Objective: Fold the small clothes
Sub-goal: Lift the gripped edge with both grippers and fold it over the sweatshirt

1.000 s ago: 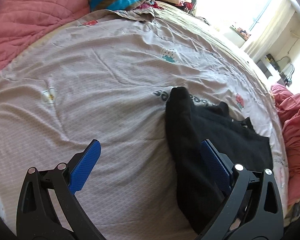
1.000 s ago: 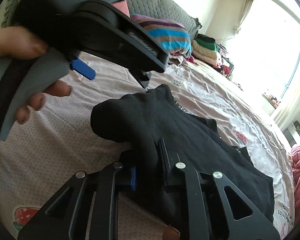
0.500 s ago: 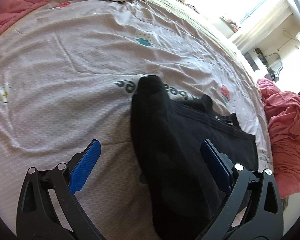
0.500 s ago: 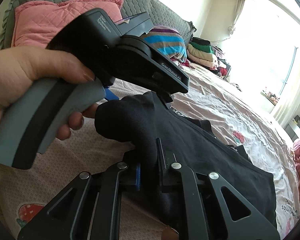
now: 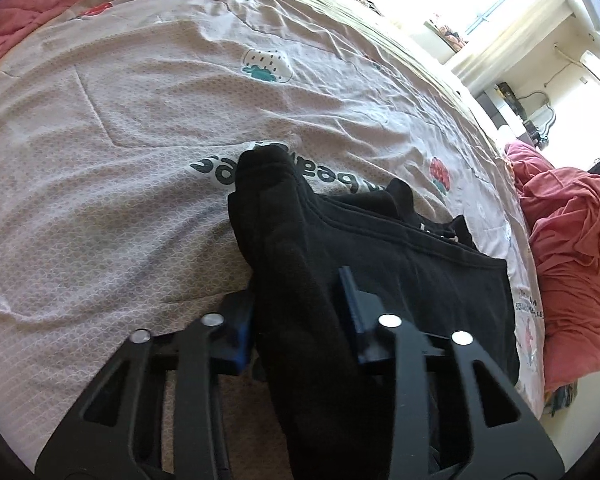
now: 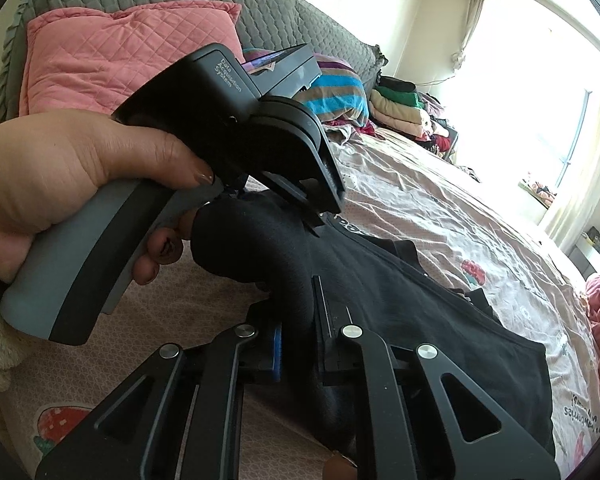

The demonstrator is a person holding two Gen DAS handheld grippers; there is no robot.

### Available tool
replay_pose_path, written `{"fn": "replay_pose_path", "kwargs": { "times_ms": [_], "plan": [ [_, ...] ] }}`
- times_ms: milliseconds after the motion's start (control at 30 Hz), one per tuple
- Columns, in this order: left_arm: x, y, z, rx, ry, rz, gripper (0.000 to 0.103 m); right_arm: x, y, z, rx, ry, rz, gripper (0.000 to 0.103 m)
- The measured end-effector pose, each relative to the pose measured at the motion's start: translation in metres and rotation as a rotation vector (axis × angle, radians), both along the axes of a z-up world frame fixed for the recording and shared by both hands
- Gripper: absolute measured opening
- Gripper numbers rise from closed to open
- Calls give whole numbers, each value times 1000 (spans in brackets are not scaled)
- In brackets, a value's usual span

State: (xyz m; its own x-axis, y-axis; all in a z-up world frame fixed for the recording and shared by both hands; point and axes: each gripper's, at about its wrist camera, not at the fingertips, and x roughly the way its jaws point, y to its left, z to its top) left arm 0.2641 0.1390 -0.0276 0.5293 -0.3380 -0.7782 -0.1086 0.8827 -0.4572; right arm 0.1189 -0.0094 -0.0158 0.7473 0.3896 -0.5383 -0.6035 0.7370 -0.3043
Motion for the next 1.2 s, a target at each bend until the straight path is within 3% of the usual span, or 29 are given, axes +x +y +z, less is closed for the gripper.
{"fn": "replay_pose_path", "kwargs": {
  "times_ms": [233,633,1200],
  "plan": [
    [-7,-11,18,24,-43,-20,13,-2,-9,8,28,-10,-21,9],
    [-19,-57,75,106,-148,-83,13,-11,-59,37,173,-57,-120,7],
    [-32,-118,117,179,-210,-154,13,-22,-114,60,284,-88,-218,7]
  ]
}}
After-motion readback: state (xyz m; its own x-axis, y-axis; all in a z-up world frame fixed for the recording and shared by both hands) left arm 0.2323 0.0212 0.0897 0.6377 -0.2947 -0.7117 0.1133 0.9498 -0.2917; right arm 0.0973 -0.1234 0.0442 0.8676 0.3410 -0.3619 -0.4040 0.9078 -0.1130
